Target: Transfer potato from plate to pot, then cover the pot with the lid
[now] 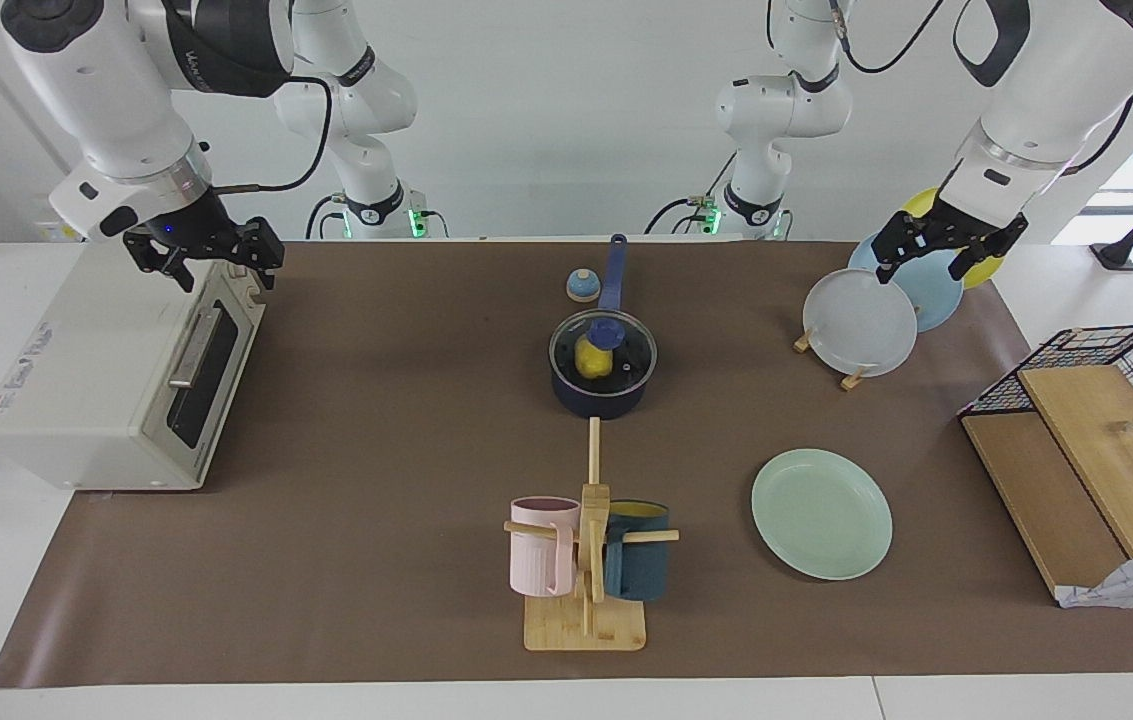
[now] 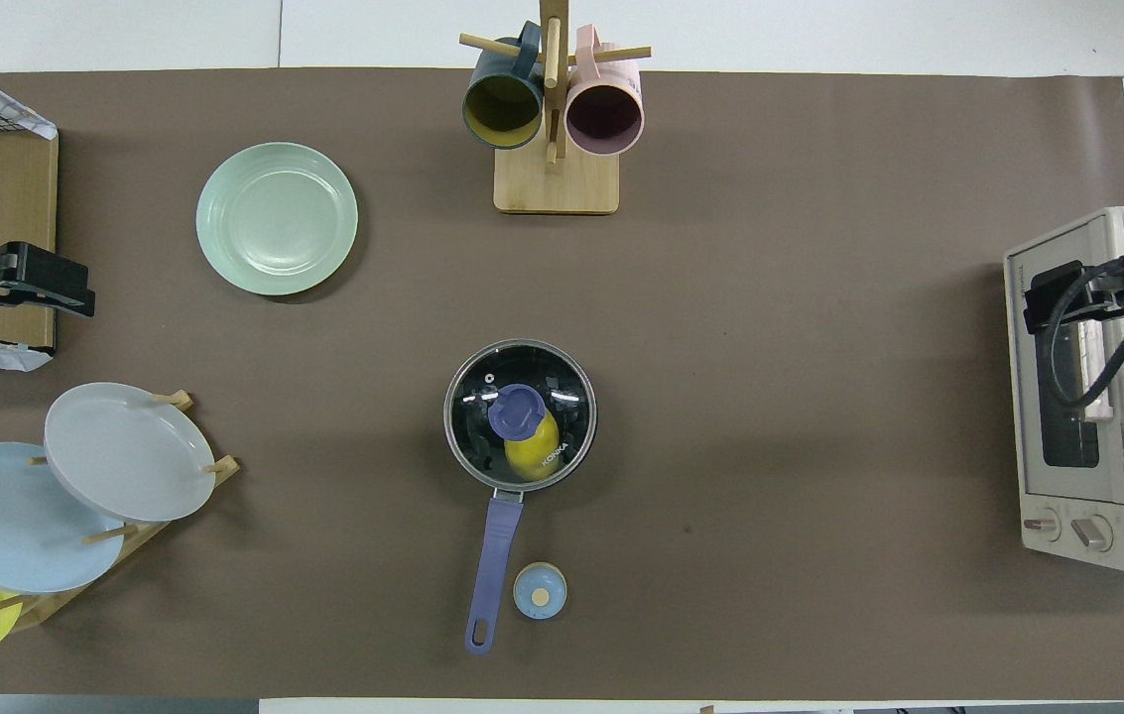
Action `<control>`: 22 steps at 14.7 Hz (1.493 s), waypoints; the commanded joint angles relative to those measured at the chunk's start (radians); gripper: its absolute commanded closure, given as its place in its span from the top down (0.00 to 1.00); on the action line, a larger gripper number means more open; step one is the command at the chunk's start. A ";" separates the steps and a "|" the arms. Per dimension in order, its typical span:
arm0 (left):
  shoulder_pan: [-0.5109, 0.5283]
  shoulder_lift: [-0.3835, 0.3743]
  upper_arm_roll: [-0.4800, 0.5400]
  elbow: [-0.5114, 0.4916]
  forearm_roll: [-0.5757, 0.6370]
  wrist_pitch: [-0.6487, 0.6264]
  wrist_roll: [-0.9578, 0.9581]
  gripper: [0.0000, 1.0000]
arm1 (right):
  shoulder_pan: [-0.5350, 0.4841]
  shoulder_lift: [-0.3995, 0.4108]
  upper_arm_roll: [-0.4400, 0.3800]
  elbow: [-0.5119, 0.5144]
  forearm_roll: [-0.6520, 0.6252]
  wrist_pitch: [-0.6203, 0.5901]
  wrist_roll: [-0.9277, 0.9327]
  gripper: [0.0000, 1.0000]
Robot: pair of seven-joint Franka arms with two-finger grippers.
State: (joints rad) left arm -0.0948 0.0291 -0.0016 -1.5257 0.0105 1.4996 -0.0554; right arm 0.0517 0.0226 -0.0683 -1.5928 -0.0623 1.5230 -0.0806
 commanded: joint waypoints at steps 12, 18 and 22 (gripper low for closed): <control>0.012 -0.023 -0.005 -0.027 -0.012 0.014 -0.009 1.00 | -0.058 -0.004 0.015 -0.001 -0.004 -0.009 -0.044 1.00; 0.012 -0.023 -0.005 -0.027 -0.012 0.013 -0.009 1.00 | -0.053 -0.006 0.015 0.000 -0.001 -0.007 -0.044 1.00; 0.012 -0.023 -0.005 -0.027 -0.012 0.014 -0.009 1.00 | -0.059 -0.004 0.008 0.002 0.007 -0.007 -0.030 1.00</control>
State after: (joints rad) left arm -0.0947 0.0291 -0.0016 -1.5257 0.0105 1.4996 -0.0558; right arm 0.0133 0.0226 -0.0657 -1.5928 -0.0622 1.5230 -0.0931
